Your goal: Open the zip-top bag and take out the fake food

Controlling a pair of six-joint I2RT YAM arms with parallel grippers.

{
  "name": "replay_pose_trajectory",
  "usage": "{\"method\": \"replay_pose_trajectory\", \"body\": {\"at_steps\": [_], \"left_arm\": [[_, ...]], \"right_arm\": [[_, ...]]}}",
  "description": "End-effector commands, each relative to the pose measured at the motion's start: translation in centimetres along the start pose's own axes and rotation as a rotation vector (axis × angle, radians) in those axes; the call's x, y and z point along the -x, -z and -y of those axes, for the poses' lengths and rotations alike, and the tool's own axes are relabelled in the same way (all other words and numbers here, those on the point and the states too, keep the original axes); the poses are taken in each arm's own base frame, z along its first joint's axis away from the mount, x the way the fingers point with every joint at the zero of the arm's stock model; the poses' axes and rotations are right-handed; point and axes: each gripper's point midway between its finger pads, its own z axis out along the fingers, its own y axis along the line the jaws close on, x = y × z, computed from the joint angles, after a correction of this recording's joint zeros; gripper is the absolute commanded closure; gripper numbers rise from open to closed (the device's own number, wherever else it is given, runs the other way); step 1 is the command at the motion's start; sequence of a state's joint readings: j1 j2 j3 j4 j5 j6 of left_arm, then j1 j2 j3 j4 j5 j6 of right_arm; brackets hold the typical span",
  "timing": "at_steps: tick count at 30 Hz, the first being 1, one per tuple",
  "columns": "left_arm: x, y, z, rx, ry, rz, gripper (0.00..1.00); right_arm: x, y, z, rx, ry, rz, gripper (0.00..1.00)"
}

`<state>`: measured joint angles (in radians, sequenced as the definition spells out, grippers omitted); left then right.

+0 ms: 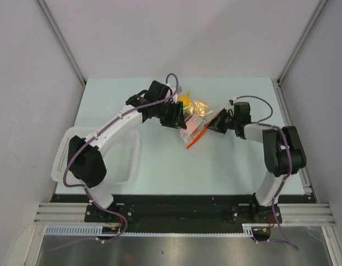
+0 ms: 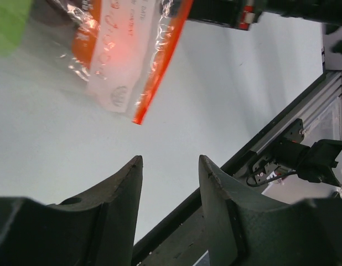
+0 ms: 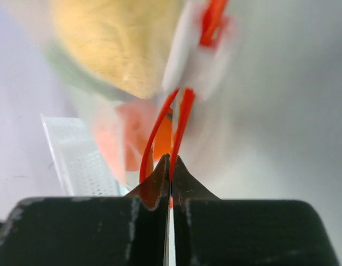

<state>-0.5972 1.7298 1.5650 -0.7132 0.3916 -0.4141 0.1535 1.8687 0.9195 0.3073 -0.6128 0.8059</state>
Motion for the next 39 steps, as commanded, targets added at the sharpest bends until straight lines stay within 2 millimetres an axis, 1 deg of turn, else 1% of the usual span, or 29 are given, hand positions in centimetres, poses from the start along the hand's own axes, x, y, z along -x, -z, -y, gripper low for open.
{"method": "replay_pose_trajectory", "body": {"at_steps": [1, 2, 3, 5, 6, 7, 10, 11, 12, 13, 14, 15, 17, 19, 20, 21, 22, 24, 25, 26, 27, 28, 29, 31, 32, 33, 37, 38, 39], "left_arm": [[2.5, 3.0, 1.7, -0.015, -0.091, 0.137, 0.5], [2.8, 3.3, 2.0, -0.022, -0.095, 0.15, 0.5], [3.1, 3.5, 2.3, -0.031, -0.099, 0.158, 0.5], [3.9, 4.1, 3.3, -0.063, -0.111, 0.186, 0.5], [4.2, 4.3, 3.7, -0.073, -0.11, 0.195, 0.51], [4.8, 4.9, 4.3, -0.087, -0.118, 0.22, 0.51], [5.9, 6.1, 5.7, -0.126, -0.123, 0.269, 0.51], [6.3, 6.8, 6.3, -0.142, -0.131, 0.291, 0.51], [6.5, 7.1, 6.6, -0.15, -0.123, 0.299, 0.51], [6.8, 7.5, 6.8, -0.154, -0.123, 0.313, 0.51], [6.9, 7.8, 7.0, -0.156, -0.122, 0.323, 0.51], [7.1, 8.4, 7.2, -0.157, -0.12, 0.339, 0.51], [7.3, 8.8, 7.1, -0.143, -0.118, 0.35, 0.51], [7.3, 8.9, 6.6, -0.109, -0.116, 0.353, 0.51], [7.6, 9.1, 6.4, -0.092, -0.119, 0.362, 0.51], [7.7, 8.9, 6.0, -0.071, -0.132, 0.359, 0.51], [7.9, 8.9, 5.0, -0.015, -0.127, 0.36, 0.5], [9.1, 9.7, 4.9, 0.026, -0.172, 0.395, 0.49], [9.4, 9.5, 4.5, 0.047, -0.184, 0.398, 0.47], [10.2, 9.8, 4.5, 0.061, -0.2, 0.419, 0.41], [10.6, 9.5, 4.5, 0.066, -0.228, 0.416, 0.35], [10.4, 8.2, 3.7, 0.093, -0.22, 0.373, 0.35], [11.1, 8.4, 4.6, 0.058, -0.237, 0.374, 0.35], [11.3, 7.5, 5.6, 0.002, -0.238, 0.365, 0.34], [10.9, 6.6, 6.1, -0.041, -0.218, 0.339, 0.34], [10.8, 6.1, 6.6, -0.061, -0.215, 0.332, 0.33], [10.4, 3.1, 6.5, -0.051, -0.198, 0.28, 0.32], [10.4, 2.8, 6.5, -0.047, -0.189, 0.278, 0.31], [10.2, 1.8, 6.2, -0.048, -0.179, 0.26, 0.31]], "right_arm": [[3.1, 5.1, -6.4, -0.028, 0.139, 0.094, 1.0], [3.8, 6.3, -8.2, -0.026, 0.171, 0.116, 1.0], [3.5, 6.9, -8.4, -0.055, 0.162, 0.1, 1.0], [3.8, 7.7, -9.9, -0.064, 0.198, 0.11, 1.0], [4.1, 8.5, -11.4, -0.068, 0.211, 0.113, 1.0], [3.7, 8.6, -12.4, -0.07, 0.232, 0.104, 1.0], [3.7, 9.1, -14.9, -0.081, 0.273, 0.099, 1.0], [3.0, 8.8, -15.6, -0.071, 0.28, 0.073, 1.0], [2.1, 8.2, -15.1, -0.1, 0.276, 0.03, 1.0], [2.5, 8.3, -16.7, -0.088, 0.304, 0.038, 1.0], [2.4, 8.1, -16.8, -0.109, 0.318, 0.034, 1.0], [1.3, 7.9, -16.8, -0.135, 0.333, -0.006, 1.0], [1.5, 7.2, -17.1, -0.163, 0.386, -0.028, 1.0], [0.7, 7.0, -16.6, -0.184, 0.389, -0.079, 1.0], [0.7, 7.0, -16.9, -0.172, 0.39, -0.09, 1.0], [0.6, 7.2, -17.1, -0.171, 0.39, -0.095, 1.0], [0.4, 7.4, -17.3, -0.164, 0.392, -0.101, 1.0], [0.0, 8.1, -17.9, -0.153, 0.393, -0.107, 1.0], [-0.2, 8.3, -18.1, -0.147, 0.397, -0.117, 1.0], [-0.3, 8.8, -18.3, -0.145, 0.409, -0.119, 1.0], [-0.3, 9.4, -18.6, -0.153, 0.412, -0.125, 1.0], [-0.2, 9.8, -18.8, -0.156, 0.42, -0.125, 1.0], [-0.2, 10.2, -19.0, -0.157, 0.433, -0.124, 1.0], [0.0, 11.5, -19.4, -0.182, 0.459, -0.12, 1.0], [-0.1, 12.2, -19.2, -0.2, 0.462, -0.131, 1.0], [0.3, 13.1, -20.1, -0.187, 0.488, -0.11, 1.0], [1.0, 15.1, -20.8, -0.162, 0.501, -0.088, 1.0], [1.3, 15.5, -20.7, -0.162, 0.499, -0.083, 1.0], [1.4, 15.7, -20.5, -0.164, 0.5, -0.086, 1.0]]}}
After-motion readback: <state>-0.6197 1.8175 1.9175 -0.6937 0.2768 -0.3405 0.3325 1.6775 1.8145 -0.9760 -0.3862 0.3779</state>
